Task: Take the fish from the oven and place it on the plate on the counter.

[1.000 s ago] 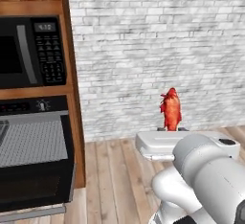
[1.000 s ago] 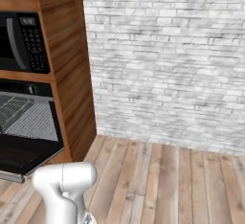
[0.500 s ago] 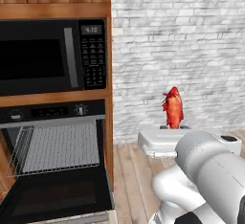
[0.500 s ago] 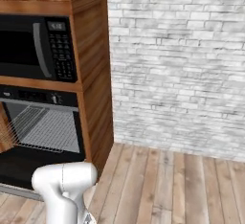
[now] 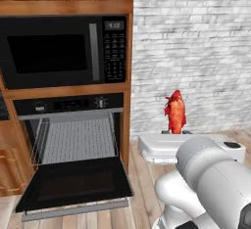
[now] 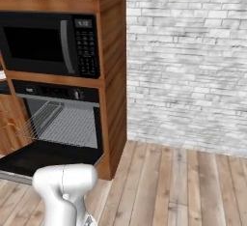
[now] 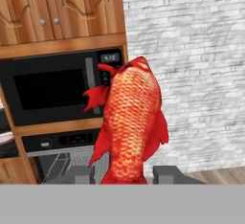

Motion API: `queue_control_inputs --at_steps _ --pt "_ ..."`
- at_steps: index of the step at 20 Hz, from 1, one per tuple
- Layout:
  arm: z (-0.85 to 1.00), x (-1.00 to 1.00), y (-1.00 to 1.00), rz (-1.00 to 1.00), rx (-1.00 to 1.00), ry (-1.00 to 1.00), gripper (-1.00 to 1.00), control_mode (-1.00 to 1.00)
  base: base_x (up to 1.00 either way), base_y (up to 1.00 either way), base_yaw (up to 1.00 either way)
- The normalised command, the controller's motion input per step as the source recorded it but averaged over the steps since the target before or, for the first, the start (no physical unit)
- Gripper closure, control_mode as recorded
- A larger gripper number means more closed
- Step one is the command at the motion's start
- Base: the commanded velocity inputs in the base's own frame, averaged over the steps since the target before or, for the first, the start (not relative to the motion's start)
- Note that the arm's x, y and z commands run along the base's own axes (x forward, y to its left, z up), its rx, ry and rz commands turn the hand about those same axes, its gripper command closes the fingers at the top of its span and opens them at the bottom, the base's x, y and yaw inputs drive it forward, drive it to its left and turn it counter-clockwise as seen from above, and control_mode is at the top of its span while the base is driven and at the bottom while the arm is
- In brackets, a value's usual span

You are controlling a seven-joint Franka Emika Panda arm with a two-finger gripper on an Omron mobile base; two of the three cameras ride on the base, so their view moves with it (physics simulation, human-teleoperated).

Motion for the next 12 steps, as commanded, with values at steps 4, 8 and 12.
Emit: queue_control_inputs --at_steps 4,8,12 --pt "0.00 0.00 0.00 0.00 0.00 0.00 1.00 1.00 -0.16 1.00 -0.04" --pt "0.00 0.00 0.00 0.00 0.00 0.00 1.00 1.00 0.96 1.00 0.00" --pt "0.00 0.00 0.00 0.00 0.00 0.00 1.00 1.00 0.58 1.00 -0.03"
